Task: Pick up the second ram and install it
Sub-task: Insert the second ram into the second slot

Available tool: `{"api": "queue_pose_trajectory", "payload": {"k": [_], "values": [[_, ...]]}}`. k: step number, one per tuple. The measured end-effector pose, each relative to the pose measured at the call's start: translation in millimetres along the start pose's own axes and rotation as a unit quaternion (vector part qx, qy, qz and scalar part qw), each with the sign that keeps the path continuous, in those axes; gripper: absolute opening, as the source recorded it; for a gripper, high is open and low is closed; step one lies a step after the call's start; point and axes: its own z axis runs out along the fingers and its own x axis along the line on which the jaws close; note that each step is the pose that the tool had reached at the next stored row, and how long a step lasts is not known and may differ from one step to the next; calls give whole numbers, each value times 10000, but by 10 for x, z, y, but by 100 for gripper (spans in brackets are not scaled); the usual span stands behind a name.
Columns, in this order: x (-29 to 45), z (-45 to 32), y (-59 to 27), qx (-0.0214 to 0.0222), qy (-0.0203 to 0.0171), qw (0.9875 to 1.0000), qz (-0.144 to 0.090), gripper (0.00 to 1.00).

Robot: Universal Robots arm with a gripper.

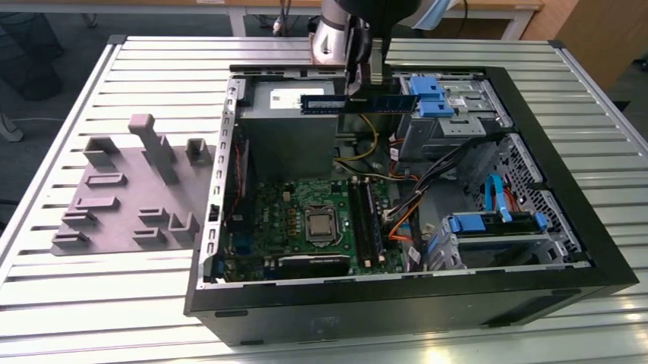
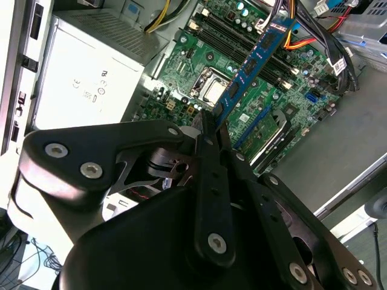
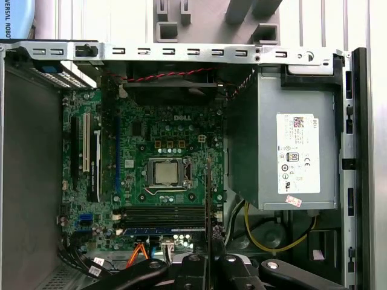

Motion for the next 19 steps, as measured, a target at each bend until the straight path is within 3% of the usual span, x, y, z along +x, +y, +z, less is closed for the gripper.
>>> {"api": "queue_pose_trajectory", "payload": {"k": [7, 11, 15, 19], "values": [[0, 0, 0, 0, -1, 10000, 12, 14], [0, 2, 0, 20, -11, 9995, 325, 14], [0, 4, 0, 42, -22, 9977, 681, 14], [0, 7, 0, 65, -33, 9945, 1047, 14]]}}
